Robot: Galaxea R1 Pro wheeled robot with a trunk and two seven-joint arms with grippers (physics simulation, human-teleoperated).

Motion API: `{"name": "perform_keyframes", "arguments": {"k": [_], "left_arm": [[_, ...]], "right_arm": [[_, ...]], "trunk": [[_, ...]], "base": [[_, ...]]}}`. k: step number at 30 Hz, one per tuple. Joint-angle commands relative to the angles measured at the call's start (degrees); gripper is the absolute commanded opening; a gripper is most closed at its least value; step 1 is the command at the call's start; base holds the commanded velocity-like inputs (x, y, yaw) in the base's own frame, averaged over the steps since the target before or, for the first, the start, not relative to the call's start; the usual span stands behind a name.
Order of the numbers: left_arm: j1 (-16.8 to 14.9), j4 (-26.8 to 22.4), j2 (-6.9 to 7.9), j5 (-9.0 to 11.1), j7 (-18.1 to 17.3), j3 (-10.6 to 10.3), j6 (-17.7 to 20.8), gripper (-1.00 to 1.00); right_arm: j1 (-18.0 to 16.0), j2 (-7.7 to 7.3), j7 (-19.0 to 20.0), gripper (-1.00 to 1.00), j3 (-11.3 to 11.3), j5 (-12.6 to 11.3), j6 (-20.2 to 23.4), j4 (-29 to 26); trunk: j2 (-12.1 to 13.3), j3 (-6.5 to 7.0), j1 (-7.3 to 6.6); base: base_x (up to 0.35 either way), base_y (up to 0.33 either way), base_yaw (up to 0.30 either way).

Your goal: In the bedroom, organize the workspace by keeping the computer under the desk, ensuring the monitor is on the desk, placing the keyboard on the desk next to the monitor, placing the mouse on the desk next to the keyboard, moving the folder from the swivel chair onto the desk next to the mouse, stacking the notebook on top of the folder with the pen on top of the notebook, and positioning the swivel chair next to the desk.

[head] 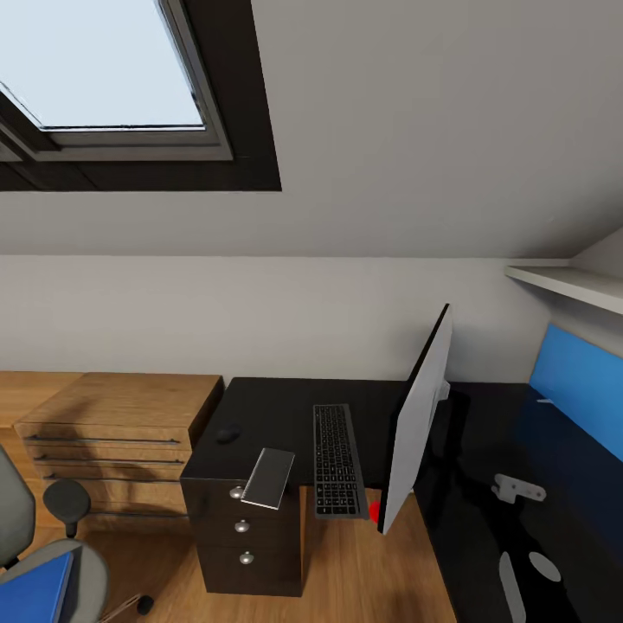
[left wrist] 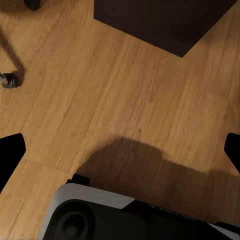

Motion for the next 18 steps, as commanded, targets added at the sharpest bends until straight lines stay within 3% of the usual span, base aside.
{"name": "perform_keyframes", "arguments": {"k": [1, 13, 18], "left_arm": [[-0.03, 0.08, 0.03, 0.61, -0.28, -0.31, -0.21, 1.00], [-0.03, 0.08, 0.03, 0.61, -0.28, -0.31, -0.23, 1.00], [-0.07, -0.76, -1.60, 0.91, -0.09, -0.09, -0.39, 1.00]], "right_arm": [[-0.06, 0.07, 0.49, 1.00, -0.34, 0.47, -0.22, 0.06], [-0.06, 0.05, 0.54, 1.00, 1.61, 0.51, -0.25, 0.22], [0.45, 1.67, 1.60, 1.00, 2.03, -1.08, 0.51, -1.40]], "trunk": [[-0.04, -0.02, 0.02], [-0.04, -0.02, 0.02], [-0.04, -0.02, 0.02]], "base": [[0.000, 0.000, 0.000], [0.000, 0.000, 0.000], [0.000, 0.000, 0.000]]}}
